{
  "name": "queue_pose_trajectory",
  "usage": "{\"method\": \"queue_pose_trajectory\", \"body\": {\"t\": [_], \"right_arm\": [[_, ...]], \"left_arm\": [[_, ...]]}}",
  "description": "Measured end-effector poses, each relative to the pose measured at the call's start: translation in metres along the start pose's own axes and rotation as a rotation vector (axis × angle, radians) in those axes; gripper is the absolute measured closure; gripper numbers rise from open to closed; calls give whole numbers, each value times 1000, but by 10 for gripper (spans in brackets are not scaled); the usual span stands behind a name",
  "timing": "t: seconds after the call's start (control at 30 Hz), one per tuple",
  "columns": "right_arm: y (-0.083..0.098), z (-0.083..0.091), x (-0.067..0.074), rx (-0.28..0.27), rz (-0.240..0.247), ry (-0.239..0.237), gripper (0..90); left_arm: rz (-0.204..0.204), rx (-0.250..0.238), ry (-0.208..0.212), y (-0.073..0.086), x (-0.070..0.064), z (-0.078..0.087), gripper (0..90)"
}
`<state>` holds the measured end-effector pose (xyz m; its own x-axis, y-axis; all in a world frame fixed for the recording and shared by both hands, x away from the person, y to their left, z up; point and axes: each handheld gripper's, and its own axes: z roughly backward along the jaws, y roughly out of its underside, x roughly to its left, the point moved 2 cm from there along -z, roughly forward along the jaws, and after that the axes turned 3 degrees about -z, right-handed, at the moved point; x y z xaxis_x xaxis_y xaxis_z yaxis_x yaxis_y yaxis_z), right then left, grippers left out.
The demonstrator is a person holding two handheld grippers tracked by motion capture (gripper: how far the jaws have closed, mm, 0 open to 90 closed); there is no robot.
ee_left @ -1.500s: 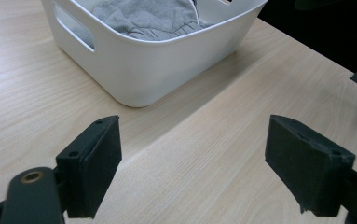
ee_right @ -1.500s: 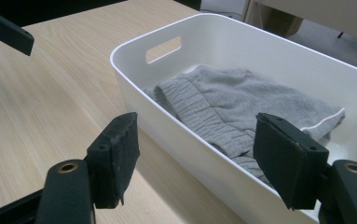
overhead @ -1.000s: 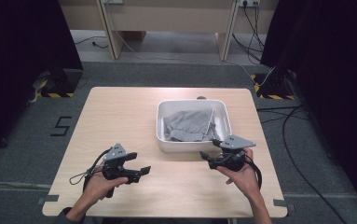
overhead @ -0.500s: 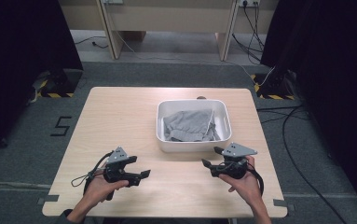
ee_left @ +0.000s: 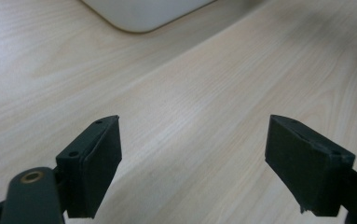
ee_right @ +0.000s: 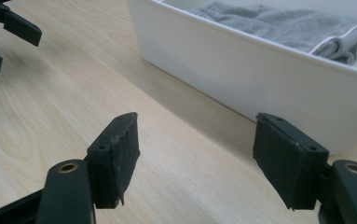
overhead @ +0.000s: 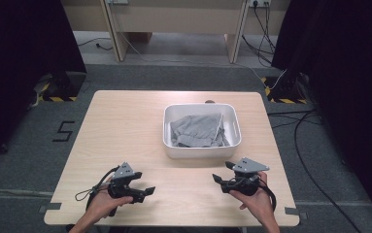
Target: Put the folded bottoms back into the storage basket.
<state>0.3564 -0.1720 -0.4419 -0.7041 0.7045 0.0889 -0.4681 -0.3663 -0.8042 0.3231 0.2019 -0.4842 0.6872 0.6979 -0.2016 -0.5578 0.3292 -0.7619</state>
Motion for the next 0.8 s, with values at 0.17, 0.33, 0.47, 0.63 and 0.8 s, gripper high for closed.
{"method": "queue_pose_trajectory", "body": {"t": [0.17,0.33,0.47,0.63,0.8], "right_arm": [[7,-1,0,13,-16,-14,323],[11,3,1,10,-18,-11,322],[18,3,2,21,-21,-13,322],[25,0,4,37,-27,-19,322],[31,-3,6,55,-26,-15,316]], "left_arm": [[-8,23,1,9,-1,0,184],[-10,43,10,16,-3,0,184],[-18,50,-14,21,-3,2,184],[-10,49,-10,26,-3,4,184],[-27,55,-25,29,-5,5,184]]}}
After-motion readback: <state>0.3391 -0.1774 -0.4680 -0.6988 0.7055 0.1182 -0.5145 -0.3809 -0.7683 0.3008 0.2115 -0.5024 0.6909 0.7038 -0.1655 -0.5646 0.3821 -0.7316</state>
